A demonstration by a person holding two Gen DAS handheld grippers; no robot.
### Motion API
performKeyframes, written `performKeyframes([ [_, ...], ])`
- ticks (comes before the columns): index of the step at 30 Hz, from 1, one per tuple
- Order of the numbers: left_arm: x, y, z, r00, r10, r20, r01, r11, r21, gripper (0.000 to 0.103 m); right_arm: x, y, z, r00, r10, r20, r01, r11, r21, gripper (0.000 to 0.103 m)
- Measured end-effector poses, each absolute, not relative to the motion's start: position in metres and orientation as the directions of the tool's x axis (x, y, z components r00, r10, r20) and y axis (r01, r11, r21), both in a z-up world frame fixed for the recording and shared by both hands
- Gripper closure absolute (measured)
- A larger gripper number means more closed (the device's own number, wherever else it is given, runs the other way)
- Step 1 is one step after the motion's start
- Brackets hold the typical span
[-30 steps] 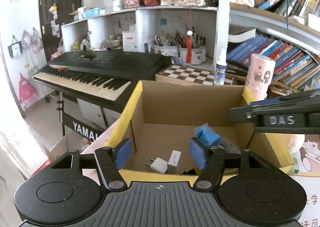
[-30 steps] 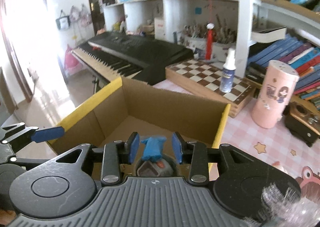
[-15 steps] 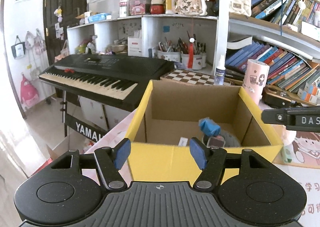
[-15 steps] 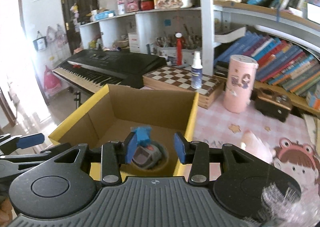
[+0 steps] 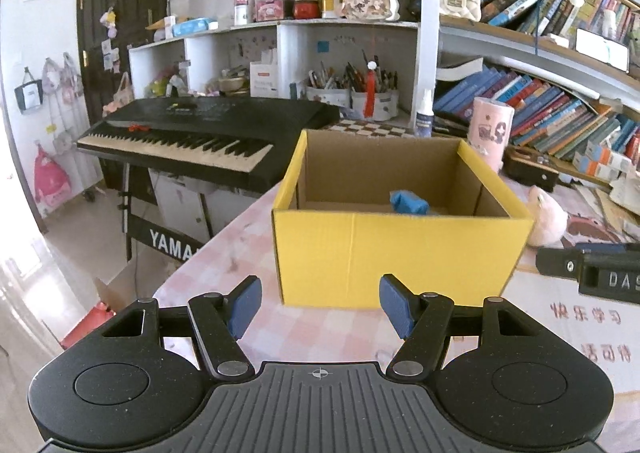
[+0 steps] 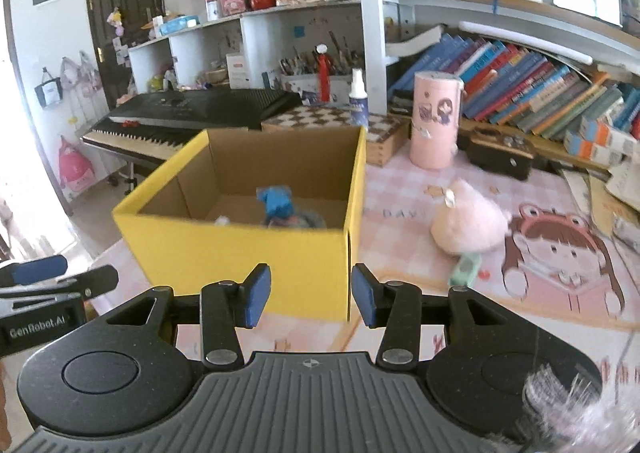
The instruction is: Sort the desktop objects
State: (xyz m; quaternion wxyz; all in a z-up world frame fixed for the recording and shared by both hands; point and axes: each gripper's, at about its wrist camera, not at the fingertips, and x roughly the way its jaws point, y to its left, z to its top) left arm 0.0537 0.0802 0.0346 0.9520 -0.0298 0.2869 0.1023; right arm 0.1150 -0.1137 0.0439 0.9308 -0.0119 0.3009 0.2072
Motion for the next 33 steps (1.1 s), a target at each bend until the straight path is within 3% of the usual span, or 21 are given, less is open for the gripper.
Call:
performKeyframes([
  [17, -0.006, 0.076, 0.016, 0.786, 0.143, -0.602, -0.166, 0.986, 0.017, 0.036, 0.029, -0.103, 0.011, 0.691, 0.35, -0.633, -0.379, 0.92, 0.095, 0.057],
  [33, -0.02, 0.06, 0.007, 0.777, 0.066, -0.625, -0.072, 0.997, 0.015, 0.035, -0.002, -0.112, 0.004, 0.699, 0.307, -0.646, -0.335, 0.938, 0.083, 0.055],
])
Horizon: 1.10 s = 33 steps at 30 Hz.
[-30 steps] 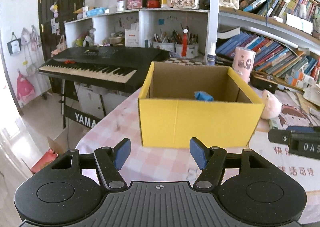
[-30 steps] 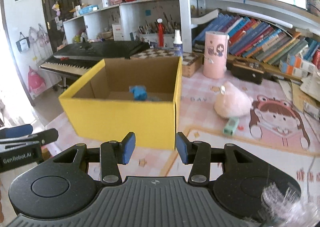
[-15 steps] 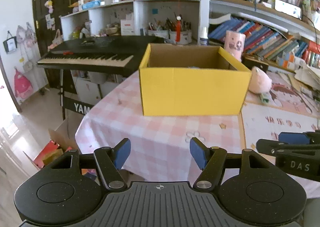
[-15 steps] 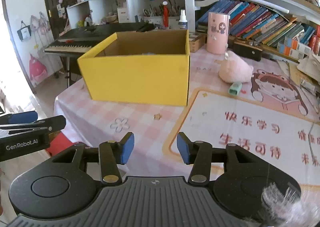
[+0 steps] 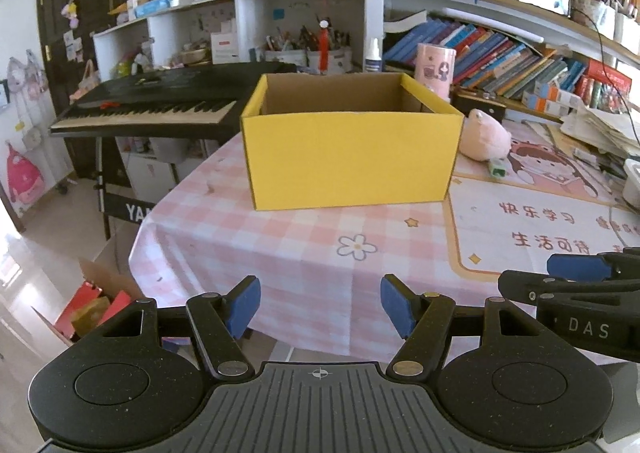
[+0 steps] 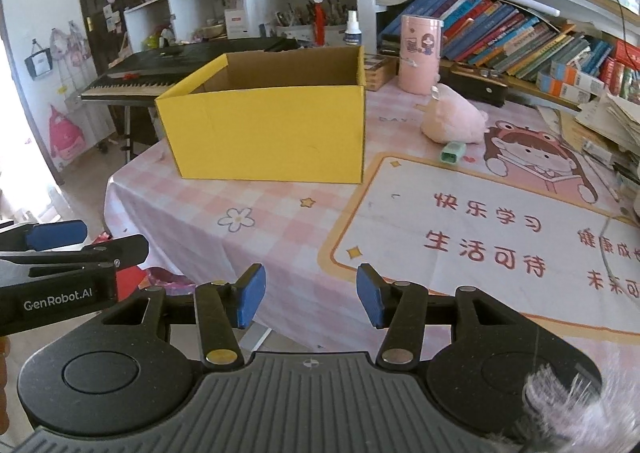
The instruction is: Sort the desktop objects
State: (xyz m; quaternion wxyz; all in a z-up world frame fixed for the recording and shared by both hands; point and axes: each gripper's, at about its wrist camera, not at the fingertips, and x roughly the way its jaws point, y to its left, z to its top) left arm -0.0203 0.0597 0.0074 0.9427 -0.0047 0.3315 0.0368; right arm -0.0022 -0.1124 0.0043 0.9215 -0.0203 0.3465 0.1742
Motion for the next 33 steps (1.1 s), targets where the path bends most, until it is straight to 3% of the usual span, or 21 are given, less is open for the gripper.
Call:
performKeyframes([
  [33, 0.061, -0.043, -0.007, 0.725, -0.146, -0.673, 0.174, 0.984, -0.026, 0.035, 0.047, -0.211, -0.006, 0.712, 0.121, -0.692, -0.11, 0.992, 0.06, 0.053],
])
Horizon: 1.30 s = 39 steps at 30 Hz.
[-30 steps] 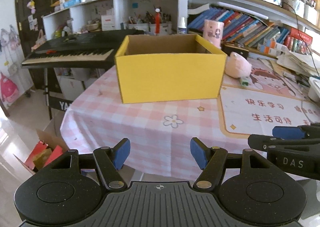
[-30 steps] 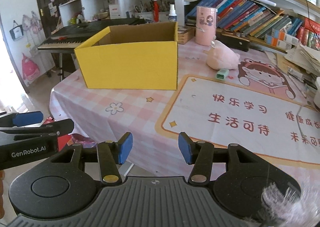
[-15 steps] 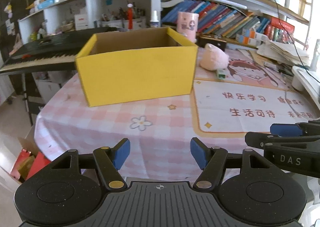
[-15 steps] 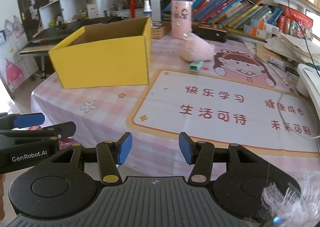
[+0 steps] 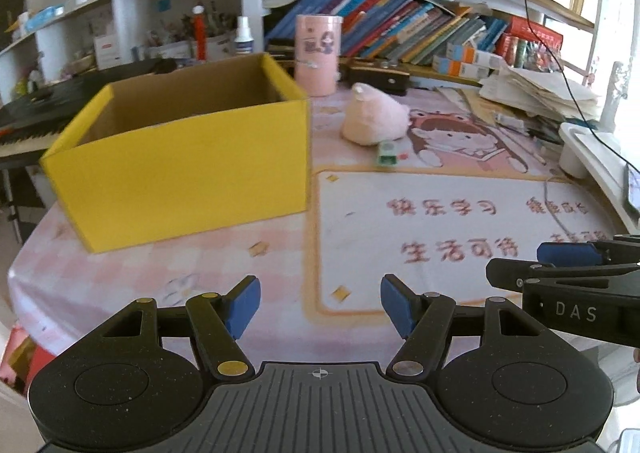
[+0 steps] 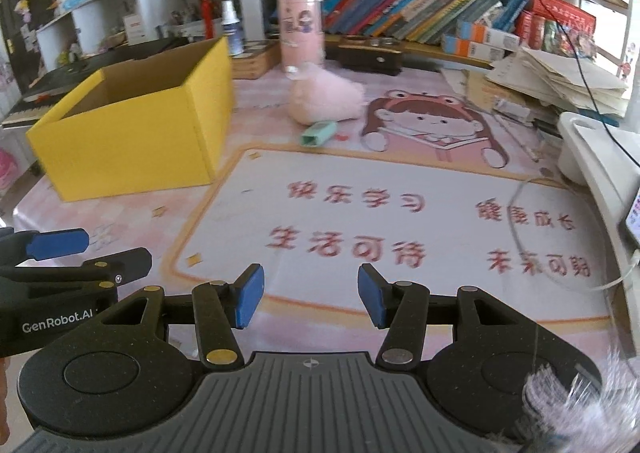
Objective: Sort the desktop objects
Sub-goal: 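Move both tools toward the mint-green item and the pink plush toy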
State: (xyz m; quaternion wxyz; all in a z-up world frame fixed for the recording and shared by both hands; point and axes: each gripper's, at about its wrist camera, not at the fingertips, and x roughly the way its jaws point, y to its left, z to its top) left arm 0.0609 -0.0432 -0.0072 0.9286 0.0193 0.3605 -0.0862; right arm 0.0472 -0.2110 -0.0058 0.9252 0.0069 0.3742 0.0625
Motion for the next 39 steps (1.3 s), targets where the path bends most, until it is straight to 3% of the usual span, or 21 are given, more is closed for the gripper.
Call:
performKeyframes([
  [23, 0.167, -0.142, -0.007, 0.748, -0.098, -0.657, 0.111, 0.994, -0.022, 0.036, 0.167, -0.315, 0.007, 0.732, 0.152, -0.665, -0.136, 0.988, 0.077, 0.053],
  [28, 0.189, -0.156, -0.01, 0.753, -0.061, -0.655, 0.083, 0.997, 0.002, 0.045, 0.188, -0.326, 0.013, 0.742, 0.179, -0.646, -0.169, 0.982, 0.078, 0.05],
  [39, 0.231, -0.172, -0.023, 0.726, -0.028, -0.687, 0.056, 0.998, 0.02, 0.046, 0.225, -0.347, 0.004, 0.715, 0.213, -0.666, -0.185, 0.976, 0.113, 0.047],
])
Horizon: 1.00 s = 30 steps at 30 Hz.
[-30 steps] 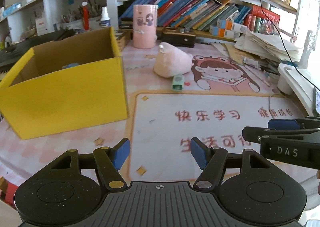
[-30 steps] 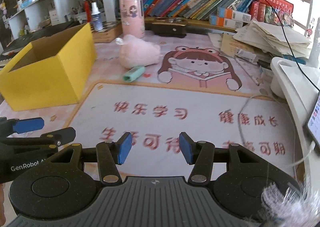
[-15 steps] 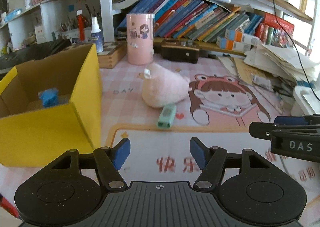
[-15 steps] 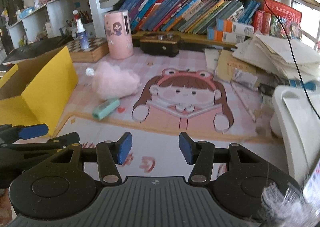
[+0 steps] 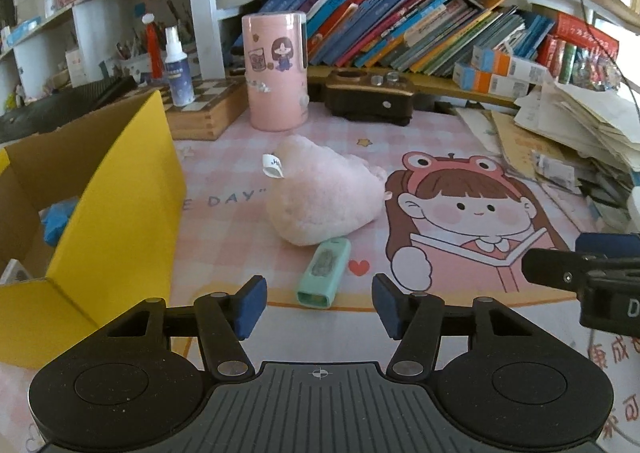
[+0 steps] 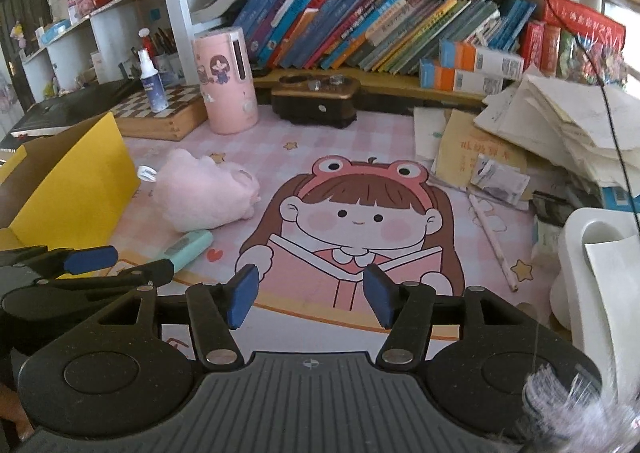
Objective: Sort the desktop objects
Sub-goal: 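Move both tools toward the mint-green item and the pink plush toy, then grasp the mint-green item with the left gripper while the right grasps the pink plush toy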
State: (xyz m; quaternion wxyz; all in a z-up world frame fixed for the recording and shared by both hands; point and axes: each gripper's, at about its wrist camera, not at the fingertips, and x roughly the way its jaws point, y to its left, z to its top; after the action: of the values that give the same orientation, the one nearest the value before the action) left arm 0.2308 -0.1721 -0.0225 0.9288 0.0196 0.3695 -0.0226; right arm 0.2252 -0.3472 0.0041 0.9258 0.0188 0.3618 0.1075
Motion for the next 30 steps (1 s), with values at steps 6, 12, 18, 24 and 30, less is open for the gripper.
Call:
performKeyframes([
  [6, 0.245, -0.173, -0.03, 0.711, -0.015, -0.703, 0.045, 0.999, 0.024, 0.052, 0.238, -0.35, -0.001, 0.699, 0.233, -0.676, -0.197, 0.972, 0.131, 0.042],
  [12, 0.261, -0.175, -0.042, 0.683, -0.016, -0.73, 0.042, 0.999, 0.017, 0.063, 0.244, -0.352, -0.005, 0.686, 0.24, -0.687, -0.202, 0.97, 0.137, 0.04],
  [18, 0.271, -0.176, -0.048, 0.67, -0.016, -0.742, 0.044, 0.999, 0.019, 0.068, 0.249, -0.356, -0.007, 0.682, 0.23, -0.694, -0.18, 0.973, 0.145, 0.04],
  [24, 0.275, -0.176, -0.054, 0.652, -0.047, -0.756, 0.062, 0.998, -0.008, 0.08, 0.252, -0.356, -0.008, 0.682, 0.224, -0.696, -0.172, 0.974, 0.145, 0.039],
  [30, 0.258, -0.175, -0.044, 0.67, -0.07, -0.739, 0.087, 0.996, -0.016, 0.08, 0.252, -0.352, -0.007, 0.685, 0.233, -0.691, -0.19, 0.972, 0.139, 0.036],
])
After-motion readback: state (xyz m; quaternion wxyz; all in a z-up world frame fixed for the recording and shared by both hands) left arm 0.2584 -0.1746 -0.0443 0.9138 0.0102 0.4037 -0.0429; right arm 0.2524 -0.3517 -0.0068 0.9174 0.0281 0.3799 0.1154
